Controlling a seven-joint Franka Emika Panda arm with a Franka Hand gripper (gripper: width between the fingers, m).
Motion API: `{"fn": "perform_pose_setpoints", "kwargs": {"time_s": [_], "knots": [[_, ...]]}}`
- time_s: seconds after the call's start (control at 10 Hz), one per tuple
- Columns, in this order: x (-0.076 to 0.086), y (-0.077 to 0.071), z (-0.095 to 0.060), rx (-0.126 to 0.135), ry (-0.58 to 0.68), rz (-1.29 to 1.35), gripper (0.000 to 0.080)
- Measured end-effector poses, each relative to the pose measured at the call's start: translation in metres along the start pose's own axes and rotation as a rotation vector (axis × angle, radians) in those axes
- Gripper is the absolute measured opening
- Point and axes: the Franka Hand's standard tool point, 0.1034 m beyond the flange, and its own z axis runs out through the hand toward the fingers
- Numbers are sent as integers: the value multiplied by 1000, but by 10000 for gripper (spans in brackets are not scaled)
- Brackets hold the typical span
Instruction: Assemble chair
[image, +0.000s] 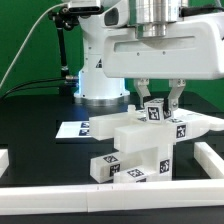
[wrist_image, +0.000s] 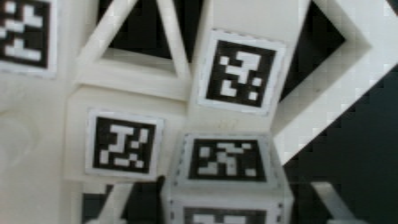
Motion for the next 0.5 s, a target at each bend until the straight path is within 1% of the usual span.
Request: {"fn": "perform_pose_setpoints", "kwargs": {"time_s": [0.2,0.4,0.5], "knots": [[1,1,0,12,-15,60,284],[2,0,0,30,-35,159,284],[1,0,0,30,-35,155,284]]}}
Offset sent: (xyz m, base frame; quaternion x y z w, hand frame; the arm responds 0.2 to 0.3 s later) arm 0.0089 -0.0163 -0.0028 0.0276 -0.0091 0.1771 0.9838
